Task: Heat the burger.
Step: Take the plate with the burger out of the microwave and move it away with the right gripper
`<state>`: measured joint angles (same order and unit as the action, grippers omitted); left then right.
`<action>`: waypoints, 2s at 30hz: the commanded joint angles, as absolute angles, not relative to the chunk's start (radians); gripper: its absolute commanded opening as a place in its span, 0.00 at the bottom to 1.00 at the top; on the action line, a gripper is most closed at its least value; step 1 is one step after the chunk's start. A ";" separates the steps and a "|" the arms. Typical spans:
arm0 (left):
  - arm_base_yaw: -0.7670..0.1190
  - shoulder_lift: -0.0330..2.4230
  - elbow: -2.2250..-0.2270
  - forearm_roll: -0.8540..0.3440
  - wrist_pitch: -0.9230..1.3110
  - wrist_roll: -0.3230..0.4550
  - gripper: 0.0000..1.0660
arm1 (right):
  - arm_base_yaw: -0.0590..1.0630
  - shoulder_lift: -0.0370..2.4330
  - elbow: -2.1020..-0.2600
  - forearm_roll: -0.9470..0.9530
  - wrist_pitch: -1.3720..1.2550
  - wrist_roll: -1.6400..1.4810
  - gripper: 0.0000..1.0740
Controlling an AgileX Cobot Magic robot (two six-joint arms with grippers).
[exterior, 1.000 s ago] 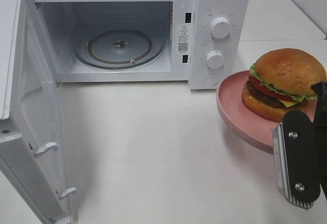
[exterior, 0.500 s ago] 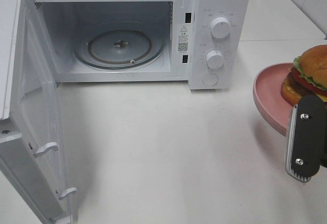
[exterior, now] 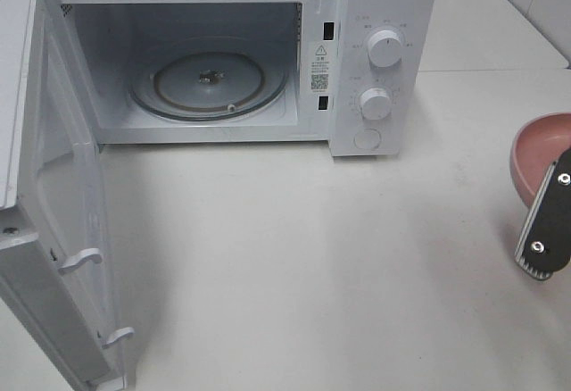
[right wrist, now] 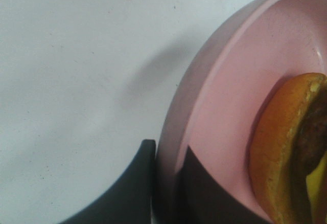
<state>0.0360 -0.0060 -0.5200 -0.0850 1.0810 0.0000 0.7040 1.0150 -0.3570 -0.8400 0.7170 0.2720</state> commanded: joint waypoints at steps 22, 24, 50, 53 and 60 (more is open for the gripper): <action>0.038 -0.009 -0.518 -0.085 1.070 0.000 0.94 | 0.699 1.519 -0.460 -1.059 0.887 1.089 0.00; 0.038 -0.009 -0.518 -0.085 1.070 0.000 0.94 | 0.699 1.536 -0.460 -1.076 0.887 1.117 0.00; 0.038 -0.009 -0.518 -0.084 1.070 0.000 0.94 | 0.479 1.820 -0.459 -1.283 0.707 1.415 0.02; 0.038 -0.009 -0.518 -0.084 1.070 0.000 0.94 | 0.478 1.842 -0.459 -1.286 0.700 1.434 0.04; 0.038 -0.009 -0.518 -0.084 1.070 0.000 0.94 | 0.479 1.852 -0.460 -1.277 0.700 1.442 0.25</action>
